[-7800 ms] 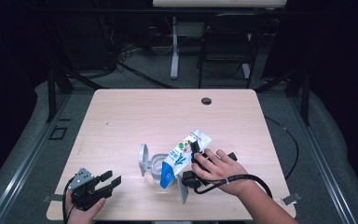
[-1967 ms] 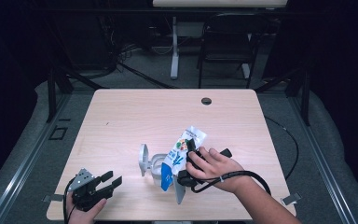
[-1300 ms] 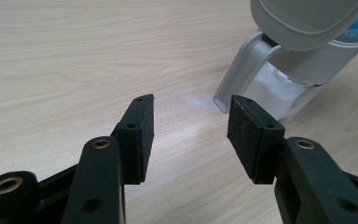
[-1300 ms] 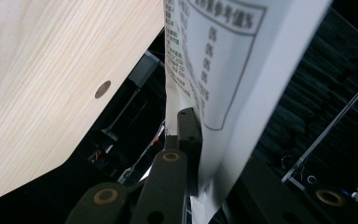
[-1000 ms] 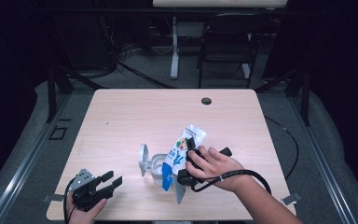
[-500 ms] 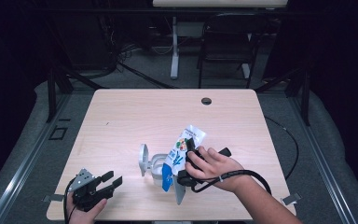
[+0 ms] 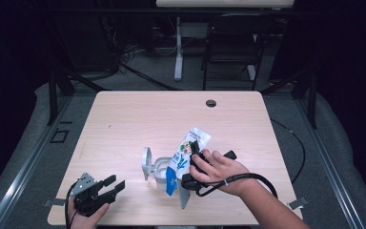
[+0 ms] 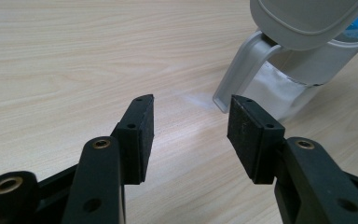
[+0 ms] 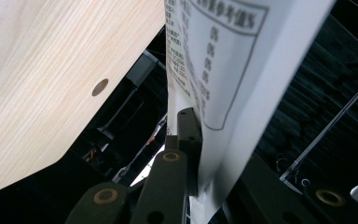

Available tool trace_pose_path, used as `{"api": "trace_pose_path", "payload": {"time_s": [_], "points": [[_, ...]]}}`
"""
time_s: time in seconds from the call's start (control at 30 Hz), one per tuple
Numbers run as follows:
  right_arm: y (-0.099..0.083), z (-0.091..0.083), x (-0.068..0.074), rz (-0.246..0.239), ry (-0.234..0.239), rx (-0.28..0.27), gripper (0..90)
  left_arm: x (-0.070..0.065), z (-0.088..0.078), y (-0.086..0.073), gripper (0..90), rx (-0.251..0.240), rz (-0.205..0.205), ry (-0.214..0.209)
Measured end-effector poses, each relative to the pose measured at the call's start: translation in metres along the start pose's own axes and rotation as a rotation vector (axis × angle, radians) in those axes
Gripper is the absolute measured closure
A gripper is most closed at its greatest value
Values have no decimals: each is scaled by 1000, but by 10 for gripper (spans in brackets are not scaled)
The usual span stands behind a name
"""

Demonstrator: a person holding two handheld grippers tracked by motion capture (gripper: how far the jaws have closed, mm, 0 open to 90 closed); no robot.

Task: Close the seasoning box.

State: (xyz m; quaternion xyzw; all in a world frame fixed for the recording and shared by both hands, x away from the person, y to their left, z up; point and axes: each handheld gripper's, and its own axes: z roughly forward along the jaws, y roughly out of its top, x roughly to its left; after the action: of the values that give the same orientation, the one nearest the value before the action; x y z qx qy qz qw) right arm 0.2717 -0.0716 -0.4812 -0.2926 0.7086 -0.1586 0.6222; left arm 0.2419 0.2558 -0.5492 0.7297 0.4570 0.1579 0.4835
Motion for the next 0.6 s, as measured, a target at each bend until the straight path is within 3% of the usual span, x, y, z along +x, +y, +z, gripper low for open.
{"api": "trace_pose_path", "payload": {"time_s": [0.23,0.37,0.4,0.5,0.53,0.6], "points": [[-1,0,0,-14,-11,-1,884,0,0,1,517,6,3,-5],[-2,1,-1,9,0,-5,884,-1,0,1,516,4,3,-4],[-3,3,0,43,13,-33,884,-1,0,1,516,7,3,-4],[-5,1,-1,43,10,-6,884,0,-1,1,516,8,5,-3],[-6,3,0,72,22,-39,884,0,-1,2,517,8,5,-2],[-6,3,1,77,13,-39,884,0,-1,2,517,9,6,-2]]}}
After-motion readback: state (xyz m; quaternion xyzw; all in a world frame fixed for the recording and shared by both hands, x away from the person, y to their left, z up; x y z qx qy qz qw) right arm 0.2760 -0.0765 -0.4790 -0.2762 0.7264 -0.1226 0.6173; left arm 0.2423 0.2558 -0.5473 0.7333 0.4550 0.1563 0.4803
